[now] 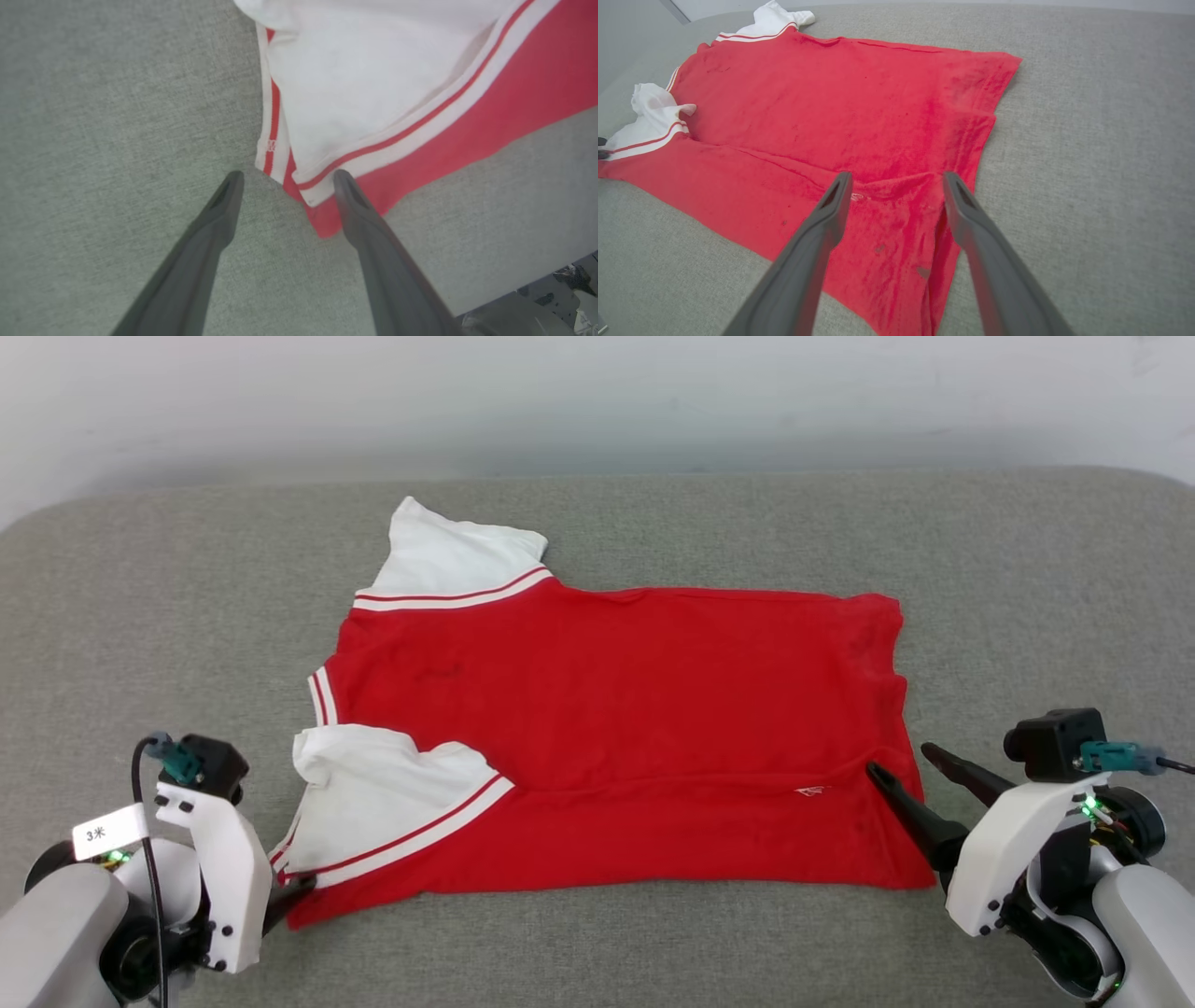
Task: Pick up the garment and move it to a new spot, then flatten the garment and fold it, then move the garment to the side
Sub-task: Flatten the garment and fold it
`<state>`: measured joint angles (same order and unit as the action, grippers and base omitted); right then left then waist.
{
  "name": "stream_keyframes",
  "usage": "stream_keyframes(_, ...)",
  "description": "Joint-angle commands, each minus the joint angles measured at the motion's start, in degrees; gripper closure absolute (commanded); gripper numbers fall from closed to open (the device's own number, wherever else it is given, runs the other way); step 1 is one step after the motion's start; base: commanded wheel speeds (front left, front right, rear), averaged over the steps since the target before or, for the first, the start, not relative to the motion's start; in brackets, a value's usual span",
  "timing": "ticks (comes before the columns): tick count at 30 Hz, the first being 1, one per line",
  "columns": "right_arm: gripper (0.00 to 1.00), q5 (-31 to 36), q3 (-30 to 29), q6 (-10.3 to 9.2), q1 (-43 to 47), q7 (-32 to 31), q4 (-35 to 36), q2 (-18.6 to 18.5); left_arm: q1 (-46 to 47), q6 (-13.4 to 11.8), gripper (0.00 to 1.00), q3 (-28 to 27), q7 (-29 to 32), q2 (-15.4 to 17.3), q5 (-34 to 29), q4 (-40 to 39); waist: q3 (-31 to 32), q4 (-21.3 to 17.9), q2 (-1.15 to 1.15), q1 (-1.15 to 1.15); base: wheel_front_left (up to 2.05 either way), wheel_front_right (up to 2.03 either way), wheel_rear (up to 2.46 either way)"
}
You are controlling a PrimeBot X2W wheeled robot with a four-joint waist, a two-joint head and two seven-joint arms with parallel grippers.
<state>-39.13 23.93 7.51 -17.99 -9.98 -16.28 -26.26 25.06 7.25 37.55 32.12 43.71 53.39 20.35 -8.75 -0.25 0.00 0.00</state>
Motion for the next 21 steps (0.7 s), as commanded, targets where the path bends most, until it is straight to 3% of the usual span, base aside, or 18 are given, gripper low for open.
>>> stream_keyframes(1, 0.00, 0.48, 0.09, -0.05, -0.71, -0.13, 0.34, 0.37, 0.22, 0.10, 0.00, 0.65, 0.38, -0.22, -0.11, 1.07, -0.61, -0.72, 0.00, 0.00, 0.00, 0.00, 0.00)
stream_keyframes(10, 0.00, 0.61, 0.06, -0.05, -1.75, -0.36, 0.63, 0.11, -1.21, 0.21, 0.00, 7.48, 3.39, -2.29, 3.86, 4.95, -1.98, -2.23, 0.00, 0.00, 0.00, 0.00, 0.00)
stream_keyframes(11, 0.00, 0.61, 0.03, -0.05, -1.82, -0.46, 0.61, 0.03, -0.99, 0.22, 0.70, 7.87, 2.95, -2.39, 4.08, 5.12, -1.95, -2.22, 0.00, 0.00, 0.00, 0.00, 0.00)
stream_keyframes(13, 0.00, 0.71, 0.08, -0.05, -2.17, -0.85, 0.87, -0.38, -0.56, 0.22, 1.00, 8.45, 2.31, -2.60, 4.79, 5.01, -1.75, -2.11, 0.00, 0.00, 0.00, 0.00, 0.00)
stream_keyframes(21, 0.00, 0.76, 0.06, -0.05, -4.39, -4.88, 3.75, -5.69, 3.96, 0.17, 1.00, 8.13, -3.53, -0.07, 6.08, 1.60, 0.52, -0.61, 0.00, 0.00, 0.00, 0.00, 0.00)
